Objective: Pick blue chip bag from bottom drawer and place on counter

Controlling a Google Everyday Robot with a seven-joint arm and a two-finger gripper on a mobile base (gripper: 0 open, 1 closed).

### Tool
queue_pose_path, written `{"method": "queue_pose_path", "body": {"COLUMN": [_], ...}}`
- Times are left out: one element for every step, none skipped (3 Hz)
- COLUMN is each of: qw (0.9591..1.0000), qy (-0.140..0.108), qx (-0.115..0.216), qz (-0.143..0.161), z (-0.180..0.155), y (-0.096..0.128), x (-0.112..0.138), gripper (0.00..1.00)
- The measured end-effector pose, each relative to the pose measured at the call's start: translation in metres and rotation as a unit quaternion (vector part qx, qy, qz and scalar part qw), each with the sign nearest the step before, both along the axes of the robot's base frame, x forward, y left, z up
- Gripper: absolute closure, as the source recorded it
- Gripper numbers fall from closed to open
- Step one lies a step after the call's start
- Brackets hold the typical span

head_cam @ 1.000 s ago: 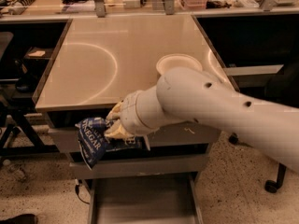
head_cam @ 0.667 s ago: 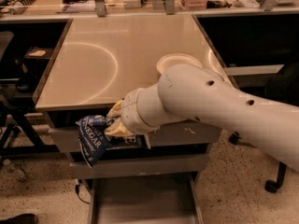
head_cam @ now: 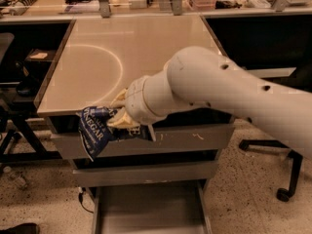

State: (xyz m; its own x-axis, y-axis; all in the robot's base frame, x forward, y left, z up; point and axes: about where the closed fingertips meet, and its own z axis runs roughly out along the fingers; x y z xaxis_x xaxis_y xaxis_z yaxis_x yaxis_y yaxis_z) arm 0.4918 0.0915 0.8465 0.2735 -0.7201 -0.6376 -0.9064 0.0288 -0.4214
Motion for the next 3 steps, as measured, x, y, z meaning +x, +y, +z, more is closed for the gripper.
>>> {"method": "queue_pose_path", "body": {"qw": [0.9997, 0.9989, 0.9980], "qy": [-0.018, -0.028, -0.044], "qx": [0.004, -0.003, 0.009], "qz": [0.013, 0.038, 0.045], "z": [0.038, 0.073, 0.099], "y": [0.004, 0.025, 0.035], "x": [0.032, 0.072, 0.076], "gripper": [1.00, 1.00, 1.00]}}
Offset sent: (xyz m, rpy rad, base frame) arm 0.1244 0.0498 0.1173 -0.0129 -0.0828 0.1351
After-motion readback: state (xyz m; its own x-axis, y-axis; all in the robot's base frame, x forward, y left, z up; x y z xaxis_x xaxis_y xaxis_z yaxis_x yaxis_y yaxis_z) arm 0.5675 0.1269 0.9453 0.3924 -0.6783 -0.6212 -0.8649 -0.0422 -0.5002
